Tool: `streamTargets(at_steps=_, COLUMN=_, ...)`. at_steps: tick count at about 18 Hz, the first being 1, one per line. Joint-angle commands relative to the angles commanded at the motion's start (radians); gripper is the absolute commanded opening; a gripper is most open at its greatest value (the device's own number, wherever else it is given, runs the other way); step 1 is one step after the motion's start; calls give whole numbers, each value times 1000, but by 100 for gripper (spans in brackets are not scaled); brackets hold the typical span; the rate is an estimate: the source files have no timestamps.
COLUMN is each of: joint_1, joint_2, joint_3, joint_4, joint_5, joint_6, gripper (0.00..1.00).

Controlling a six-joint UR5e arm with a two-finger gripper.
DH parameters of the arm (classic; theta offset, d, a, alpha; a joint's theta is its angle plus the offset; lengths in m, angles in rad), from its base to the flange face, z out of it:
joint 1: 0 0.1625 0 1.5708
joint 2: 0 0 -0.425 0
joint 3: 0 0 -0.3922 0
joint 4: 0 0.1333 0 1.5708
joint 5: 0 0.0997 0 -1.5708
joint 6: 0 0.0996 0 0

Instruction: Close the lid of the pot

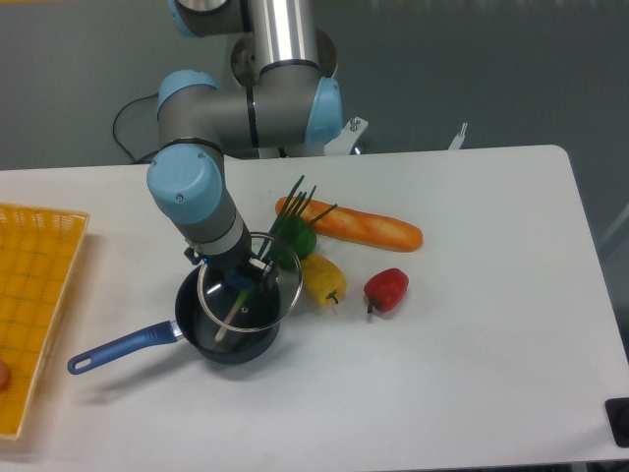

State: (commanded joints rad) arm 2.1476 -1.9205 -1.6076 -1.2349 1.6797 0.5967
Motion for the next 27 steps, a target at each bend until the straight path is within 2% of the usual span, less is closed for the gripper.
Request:
streamTargets(at_steps=8, joint_1=-8, joint_2=-21, joint_3=26, joint_4=0, joint_5=2, joint_6=-18, gripper=45)
streamTargets(at_steps=22, joint_1=-37, joint_2=-29, joint_3=26, joint_4=6, joint_5=0, joint_6=-61, gripper=45)
streamTargets(at_steps=27, joint_1=-51, joint_2=-49, joint_3=41, joint_4=6, joint_5=2, joint_6=-78, gripper=45)
